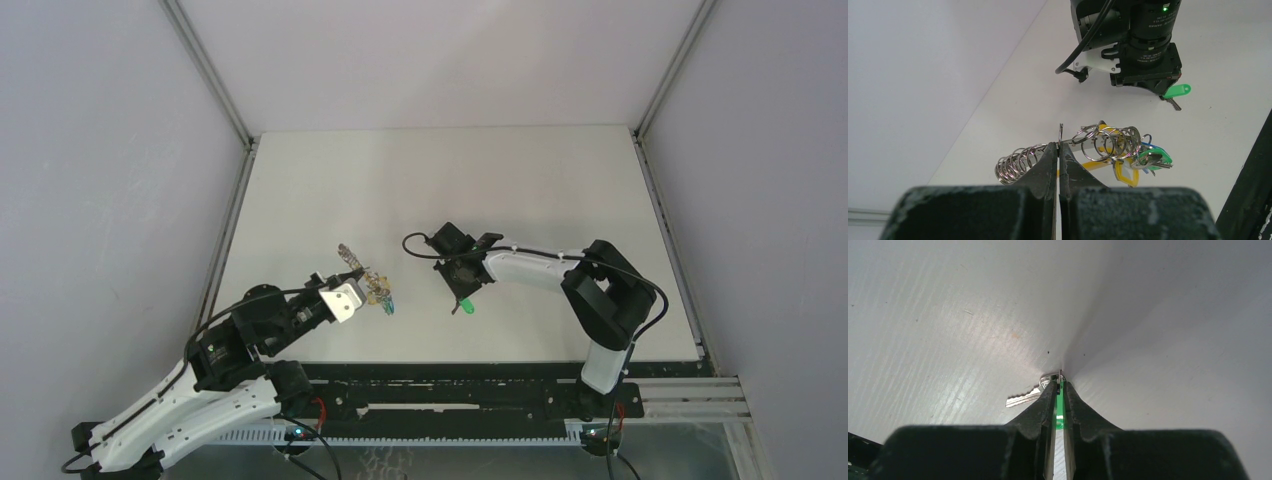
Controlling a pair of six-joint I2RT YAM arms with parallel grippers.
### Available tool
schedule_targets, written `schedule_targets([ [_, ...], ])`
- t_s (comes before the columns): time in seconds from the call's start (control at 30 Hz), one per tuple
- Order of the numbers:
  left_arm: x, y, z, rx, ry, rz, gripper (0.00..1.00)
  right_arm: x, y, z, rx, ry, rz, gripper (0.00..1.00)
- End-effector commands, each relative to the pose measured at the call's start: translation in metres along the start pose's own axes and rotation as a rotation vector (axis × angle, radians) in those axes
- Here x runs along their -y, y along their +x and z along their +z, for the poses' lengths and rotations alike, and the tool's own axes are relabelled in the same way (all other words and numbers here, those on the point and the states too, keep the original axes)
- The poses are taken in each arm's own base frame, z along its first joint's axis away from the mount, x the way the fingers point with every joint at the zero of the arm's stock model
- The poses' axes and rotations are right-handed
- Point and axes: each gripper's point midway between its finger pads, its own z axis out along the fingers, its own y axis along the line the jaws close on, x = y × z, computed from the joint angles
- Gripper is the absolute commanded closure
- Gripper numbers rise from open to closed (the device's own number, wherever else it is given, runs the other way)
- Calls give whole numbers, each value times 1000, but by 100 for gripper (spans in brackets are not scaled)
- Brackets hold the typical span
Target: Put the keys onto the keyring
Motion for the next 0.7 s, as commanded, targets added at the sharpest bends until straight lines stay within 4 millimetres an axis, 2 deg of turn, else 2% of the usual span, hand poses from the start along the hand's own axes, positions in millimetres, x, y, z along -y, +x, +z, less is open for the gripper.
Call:
schedule_targets([
  [0.0,-1,-6,6,42,-14,-24,100,-7,-18,-7,43,-12,9,94],
  [0.17,-1,-7,6,43,-12,-24,100,-4,-14,-2,22,5,8,100],
  [0.4,0,-7,6,46,-8,-24,100,-5,-12,-3,16,1,7,100],
  [0.67,0,-8,6,49,-7,-25,100,-7,-9,-2,1,-5,-1,95],
])
